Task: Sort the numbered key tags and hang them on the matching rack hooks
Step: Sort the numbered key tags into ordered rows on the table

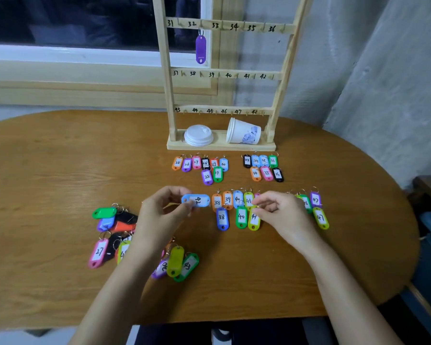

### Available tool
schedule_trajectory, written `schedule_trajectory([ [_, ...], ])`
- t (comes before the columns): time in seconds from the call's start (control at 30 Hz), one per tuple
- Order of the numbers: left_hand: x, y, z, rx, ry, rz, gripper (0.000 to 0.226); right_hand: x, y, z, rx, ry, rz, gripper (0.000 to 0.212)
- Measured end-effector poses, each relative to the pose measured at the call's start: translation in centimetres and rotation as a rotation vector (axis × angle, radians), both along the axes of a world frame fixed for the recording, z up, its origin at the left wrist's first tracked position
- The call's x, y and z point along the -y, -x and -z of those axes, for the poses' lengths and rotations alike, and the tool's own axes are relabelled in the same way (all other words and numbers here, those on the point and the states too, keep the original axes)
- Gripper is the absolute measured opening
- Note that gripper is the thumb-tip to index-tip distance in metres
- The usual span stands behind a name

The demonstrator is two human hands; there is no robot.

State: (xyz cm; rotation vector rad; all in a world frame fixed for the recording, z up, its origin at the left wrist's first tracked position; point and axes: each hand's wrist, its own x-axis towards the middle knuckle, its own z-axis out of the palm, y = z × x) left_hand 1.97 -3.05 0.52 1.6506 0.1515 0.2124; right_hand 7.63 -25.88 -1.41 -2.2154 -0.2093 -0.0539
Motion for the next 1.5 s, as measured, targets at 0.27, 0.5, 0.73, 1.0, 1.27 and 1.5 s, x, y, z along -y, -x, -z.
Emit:
schedule_trajectory([
  [0.27, 1.2, 0.4, 0.1, -0.047, 0.213, 0.006, 0.011, -0.4, 1.0, -0.8, 0.171, -0.029, 0.027, 0.016],
  [0.5, 2.6, 1.1, -0.3, -0.081, 0.344, 0.020, 0.008, -4.2, 3.9, -1.4, 0.007, -0.455, -0.031, 0.010],
  [0.73, 2.6, 2.0, -0.2, -0.121, 0.284, 0.061, 0.006, -5.9, 5.2, -1.1, -0.129, -0.625, -0.001, 0.015],
  [1.0, 0.7, 2.6, 0.6, -0.045, -0.045, 0.024, 0.009, -5.7, 5.7, -1.3, -0.165, -0.749, 0.089, 0.011],
  [1.27, -2.5, 4.2, 1.4, 0.007, -0.493, -0.050, 0.013, -4.2, 5.9, -0.5, -0.160, -0.698, 0.122, 0.017],
  [1.5, -1.6, 5.7, 1.7, 0.034, -0.761, 0.006, 0.025, -3.8, 5.9, -0.4, -0.164, -0.680, 0.136, 0.012],
])
